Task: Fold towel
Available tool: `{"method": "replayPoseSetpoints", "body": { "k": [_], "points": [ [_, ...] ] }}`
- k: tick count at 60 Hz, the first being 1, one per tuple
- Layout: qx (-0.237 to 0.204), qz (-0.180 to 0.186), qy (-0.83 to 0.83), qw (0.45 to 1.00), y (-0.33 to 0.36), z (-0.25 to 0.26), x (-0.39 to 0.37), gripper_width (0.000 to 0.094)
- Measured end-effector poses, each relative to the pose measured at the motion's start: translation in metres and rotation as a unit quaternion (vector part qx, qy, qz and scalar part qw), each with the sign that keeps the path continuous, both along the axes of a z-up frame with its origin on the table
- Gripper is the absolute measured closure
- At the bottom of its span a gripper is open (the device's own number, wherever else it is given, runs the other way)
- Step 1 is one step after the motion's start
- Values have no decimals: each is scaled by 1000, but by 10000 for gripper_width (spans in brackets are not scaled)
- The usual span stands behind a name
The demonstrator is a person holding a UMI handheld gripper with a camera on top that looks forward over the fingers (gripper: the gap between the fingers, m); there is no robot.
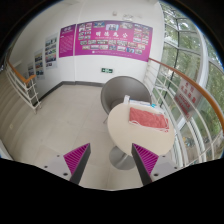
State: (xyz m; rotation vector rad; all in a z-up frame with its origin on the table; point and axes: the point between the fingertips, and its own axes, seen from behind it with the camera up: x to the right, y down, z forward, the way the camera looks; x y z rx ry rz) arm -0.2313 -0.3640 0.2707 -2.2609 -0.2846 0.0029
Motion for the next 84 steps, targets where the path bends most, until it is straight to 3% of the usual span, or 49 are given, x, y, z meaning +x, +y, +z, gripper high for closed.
{"method": "replayPoseSetpoints", "body": {
  "k": [13, 20, 30, 39, 50, 54, 58, 62, 68, 78, 84],
  "points": [
    [-35, -21, 1, 999, 15, -47, 22, 79],
    [-30, -43, -1, 999, 57, -87, 53, 78],
    [3, -70, 2, 998, 175, -128, 89, 74],
    [38, -73, -9, 997, 304, -167, 102, 73],
    [24, -68, -29, 997, 422, -236, 112, 119],
    [5, -58, -37, 998, 439, -262, 112, 184],
    [-9, -47, -41, 998, 449, -281, 114, 325],
    [-1, -39, -42, 998, 453, -283, 114, 512],
    [0, -35, -71, 997, 454, -284, 123, 872],
    [-19, -28, -26, 999, 450, -278, 107, 890],
    [-22, -15, 73, 997, 441, -234, 70, 890]
  ]
}}
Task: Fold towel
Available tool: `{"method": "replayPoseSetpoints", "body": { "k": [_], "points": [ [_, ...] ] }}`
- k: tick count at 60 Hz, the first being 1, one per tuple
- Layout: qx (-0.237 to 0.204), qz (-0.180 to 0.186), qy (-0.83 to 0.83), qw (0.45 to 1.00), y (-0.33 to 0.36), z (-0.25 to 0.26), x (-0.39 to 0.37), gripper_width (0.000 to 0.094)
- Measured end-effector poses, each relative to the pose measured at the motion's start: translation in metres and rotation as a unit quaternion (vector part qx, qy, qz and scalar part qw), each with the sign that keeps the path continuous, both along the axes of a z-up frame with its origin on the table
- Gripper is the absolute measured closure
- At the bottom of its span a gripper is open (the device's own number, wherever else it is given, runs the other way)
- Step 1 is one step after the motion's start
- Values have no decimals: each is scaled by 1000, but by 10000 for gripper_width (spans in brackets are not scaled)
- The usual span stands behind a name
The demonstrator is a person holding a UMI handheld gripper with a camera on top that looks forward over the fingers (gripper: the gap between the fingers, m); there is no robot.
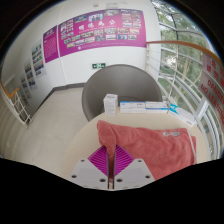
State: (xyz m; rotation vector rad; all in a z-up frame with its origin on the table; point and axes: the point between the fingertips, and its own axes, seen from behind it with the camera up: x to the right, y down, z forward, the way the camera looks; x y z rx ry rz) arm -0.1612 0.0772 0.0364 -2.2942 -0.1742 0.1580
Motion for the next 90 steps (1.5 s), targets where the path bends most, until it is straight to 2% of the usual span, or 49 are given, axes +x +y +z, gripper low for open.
{"method": "replayPoseSetpoints", "body": {
  "k": [6, 12, 17, 27, 30, 33, 35, 39, 41, 42, 48, 57, 70, 81, 90],
  "points": [
    [22, 10, 104, 994, -8, 71, -32, 890],
    [63, 8, 150, 987, -1, 125, -25, 890],
    [64, -19, 152, 986, 10, 121, -4, 890],
    [12, -92, 106, 990, 6, 53, 71, 856],
    [-5, -108, 94, 990, 4, 29, 94, 777],
    [-19, -125, 84, 988, -1, 17, 110, 659],
    [-26, -136, 73, 988, -6, 12, 121, 526],
    [-18, -152, 47, 987, -9, 8, 147, 194],
    [-11, -157, 35, 987, -13, 13, 155, 87],
    [-7, -160, 30, 987, -16, 16, 158, 71],
    [10, -162, 12, 987, -29, 40, 168, 82],
    [34, -138, -20, 990, -74, 91, 152, 81],
    [61, -109, -48, 991, -186, 160, 102, 82],
    [58, -112, -61, 990, -288, 188, 77, 82],
    [67, -107, -66, 990, -335, 204, 64, 84]
  ]
}}
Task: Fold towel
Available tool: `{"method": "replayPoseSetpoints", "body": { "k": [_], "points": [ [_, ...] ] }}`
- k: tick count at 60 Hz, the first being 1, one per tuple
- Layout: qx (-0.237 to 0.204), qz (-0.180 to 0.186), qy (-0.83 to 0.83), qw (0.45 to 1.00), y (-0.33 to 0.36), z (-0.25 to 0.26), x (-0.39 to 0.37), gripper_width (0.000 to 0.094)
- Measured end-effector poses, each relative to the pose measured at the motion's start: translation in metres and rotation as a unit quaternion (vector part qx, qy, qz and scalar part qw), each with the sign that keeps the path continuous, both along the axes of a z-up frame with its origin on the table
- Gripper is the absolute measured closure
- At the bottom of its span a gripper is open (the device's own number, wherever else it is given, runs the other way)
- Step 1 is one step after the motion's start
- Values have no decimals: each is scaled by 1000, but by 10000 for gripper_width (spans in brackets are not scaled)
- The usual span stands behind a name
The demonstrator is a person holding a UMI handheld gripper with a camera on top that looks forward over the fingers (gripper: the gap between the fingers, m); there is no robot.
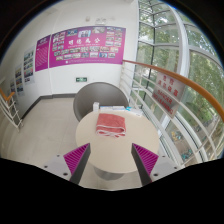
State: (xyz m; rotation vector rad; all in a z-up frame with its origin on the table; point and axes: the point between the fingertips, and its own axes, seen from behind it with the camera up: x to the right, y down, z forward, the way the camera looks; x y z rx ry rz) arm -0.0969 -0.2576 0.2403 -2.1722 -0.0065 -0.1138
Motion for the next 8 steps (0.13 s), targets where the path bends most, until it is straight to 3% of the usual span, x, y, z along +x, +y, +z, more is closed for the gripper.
{"method": "replayPoseSetpoints", "body": {
  "k": [8],
  "points": [
    [-9, -8, 7, 1000, -21, -2, 0, 85]
  ]
}}
